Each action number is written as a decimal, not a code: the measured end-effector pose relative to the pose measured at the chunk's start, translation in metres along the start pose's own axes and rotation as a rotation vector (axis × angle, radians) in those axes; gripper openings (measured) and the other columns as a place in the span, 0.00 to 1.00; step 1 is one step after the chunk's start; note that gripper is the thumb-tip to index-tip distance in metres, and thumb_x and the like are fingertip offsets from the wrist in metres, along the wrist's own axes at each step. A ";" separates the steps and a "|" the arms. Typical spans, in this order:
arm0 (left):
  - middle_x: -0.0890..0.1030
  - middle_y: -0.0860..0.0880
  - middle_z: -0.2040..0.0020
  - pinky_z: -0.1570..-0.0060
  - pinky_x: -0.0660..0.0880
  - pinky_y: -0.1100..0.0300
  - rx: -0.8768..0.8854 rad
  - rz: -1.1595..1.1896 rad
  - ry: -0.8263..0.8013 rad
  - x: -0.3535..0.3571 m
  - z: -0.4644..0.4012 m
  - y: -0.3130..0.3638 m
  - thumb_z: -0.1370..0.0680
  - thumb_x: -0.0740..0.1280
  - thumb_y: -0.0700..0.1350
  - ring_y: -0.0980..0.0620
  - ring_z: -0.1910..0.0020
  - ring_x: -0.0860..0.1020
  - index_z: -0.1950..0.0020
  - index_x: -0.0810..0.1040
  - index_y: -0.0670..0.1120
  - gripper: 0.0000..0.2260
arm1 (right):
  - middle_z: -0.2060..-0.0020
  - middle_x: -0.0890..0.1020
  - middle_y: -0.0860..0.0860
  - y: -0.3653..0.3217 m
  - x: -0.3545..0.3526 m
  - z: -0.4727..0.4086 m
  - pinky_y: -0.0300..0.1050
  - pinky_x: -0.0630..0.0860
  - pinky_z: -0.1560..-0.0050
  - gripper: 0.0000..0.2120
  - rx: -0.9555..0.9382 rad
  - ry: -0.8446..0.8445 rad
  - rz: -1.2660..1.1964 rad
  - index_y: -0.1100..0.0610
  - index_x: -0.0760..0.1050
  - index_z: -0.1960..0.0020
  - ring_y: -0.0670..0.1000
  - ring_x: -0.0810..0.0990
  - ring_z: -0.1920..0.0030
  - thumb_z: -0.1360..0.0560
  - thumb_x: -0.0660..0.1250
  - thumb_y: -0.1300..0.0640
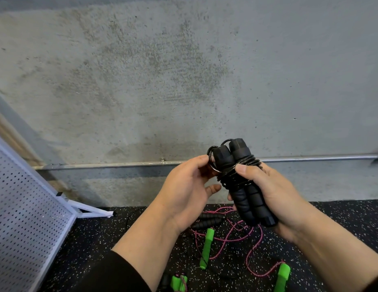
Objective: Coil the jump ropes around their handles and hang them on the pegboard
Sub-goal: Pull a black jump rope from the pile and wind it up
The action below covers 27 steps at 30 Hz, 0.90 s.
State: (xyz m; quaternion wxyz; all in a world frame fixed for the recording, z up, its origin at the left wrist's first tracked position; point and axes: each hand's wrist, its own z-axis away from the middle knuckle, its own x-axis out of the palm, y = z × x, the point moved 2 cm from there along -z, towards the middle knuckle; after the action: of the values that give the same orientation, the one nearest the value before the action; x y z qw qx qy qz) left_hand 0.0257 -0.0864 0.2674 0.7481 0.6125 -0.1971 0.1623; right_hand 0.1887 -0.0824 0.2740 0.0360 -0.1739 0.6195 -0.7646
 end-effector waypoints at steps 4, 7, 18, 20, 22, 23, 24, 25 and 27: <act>0.80 0.45 0.49 0.56 0.72 0.57 -0.011 -0.042 0.021 -0.001 -0.001 0.002 0.19 0.64 0.42 0.53 0.55 0.78 0.38 0.77 0.41 0.11 | 0.60 0.83 0.60 -0.004 -0.003 0.002 0.46 0.78 0.67 0.10 -0.034 -0.009 0.038 0.50 0.82 0.53 0.55 0.82 0.65 0.32 0.73 0.48; 0.81 0.43 0.55 0.55 0.75 0.56 0.074 -0.046 0.126 -0.001 0.000 0.001 0.22 0.69 0.35 0.51 0.60 0.79 0.41 0.74 0.43 0.11 | 0.62 0.83 0.58 -0.008 -0.005 0.003 0.45 0.78 0.67 0.05 -0.075 -0.031 0.099 0.47 0.82 0.58 0.54 0.81 0.65 0.33 0.72 0.49; 0.87 0.42 0.53 0.47 0.82 0.53 0.210 -0.210 0.287 0.008 0.007 -0.003 0.22 0.69 0.36 0.50 0.55 0.85 0.54 0.88 0.42 0.08 | 0.57 0.85 0.58 -0.002 -0.003 -0.004 0.49 0.78 0.57 0.18 -0.165 0.046 0.239 0.47 0.81 0.51 0.53 0.83 0.60 0.39 0.77 0.42; 0.87 0.42 0.51 0.45 0.81 0.50 0.157 -0.209 0.272 0.005 0.006 -0.001 0.20 0.69 0.43 0.48 0.51 0.85 0.53 0.88 0.42 0.08 | 0.61 0.85 0.53 -0.002 -0.002 -0.005 0.48 0.77 0.58 0.15 -0.177 0.031 0.293 0.45 0.80 0.52 0.50 0.82 0.62 0.37 0.76 0.44; 0.87 0.45 0.50 0.48 0.80 0.52 0.108 -0.247 0.288 -0.003 0.004 0.001 0.20 0.70 0.50 0.47 0.48 0.85 0.55 0.87 0.45 0.11 | 0.62 0.85 0.50 -0.001 0.001 -0.005 0.44 0.76 0.59 0.14 -0.173 0.010 0.327 0.45 0.80 0.51 0.46 0.82 0.63 0.35 0.75 0.46; 0.87 0.47 0.52 0.50 0.79 0.53 0.102 -0.281 0.319 -0.006 0.003 0.002 0.20 0.71 0.52 0.48 0.50 0.84 0.58 0.86 0.46 0.12 | 0.62 0.85 0.49 0.000 0.003 -0.005 0.42 0.76 0.59 0.15 -0.172 0.013 0.340 0.46 0.80 0.49 0.45 0.82 0.63 0.35 0.75 0.45; 0.85 0.49 0.54 0.53 0.77 0.55 0.110 -0.330 0.365 -0.009 0.002 0.003 0.20 0.71 0.52 0.50 0.53 0.82 0.60 0.85 0.47 0.13 | 0.62 0.85 0.49 0.002 0.004 -0.006 0.41 0.75 0.59 0.16 -0.169 0.022 0.351 0.47 0.79 0.48 0.44 0.82 0.63 0.34 0.74 0.45; 0.83 0.49 0.57 0.55 0.76 0.55 0.135 -0.398 0.410 -0.010 0.002 0.003 0.20 0.70 0.52 0.51 0.56 0.79 0.60 0.84 0.45 0.14 | 0.61 0.86 0.49 0.004 0.006 -0.006 0.41 0.75 0.59 0.17 -0.164 0.032 0.355 0.47 0.79 0.48 0.44 0.82 0.63 0.34 0.74 0.45; 0.78 0.50 0.62 0.58 0.72 0.57 0.201 -0.539 0.452 -0.007 0.004 0.003 0.18 0.67 0.51 0.52 0.62 0.74 0.57 0.81 0.40 0.15 | 0.60 0.86 0.50 0.007 0.008 -0.006 0.43 0.75 0.58 0.15 -0.163 0.057 0.327 0.49 0.80 0.47 0.45 0.83 0.62 0.31 0.75 0.46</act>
State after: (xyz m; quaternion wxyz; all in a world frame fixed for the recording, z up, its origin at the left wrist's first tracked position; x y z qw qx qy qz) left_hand 0.0175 -0.0897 0.2675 0.7246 0.6618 0.1587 0.1090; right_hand 0.1779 -0.0806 0.2684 0.1284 -0.0514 0.7001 -0.7005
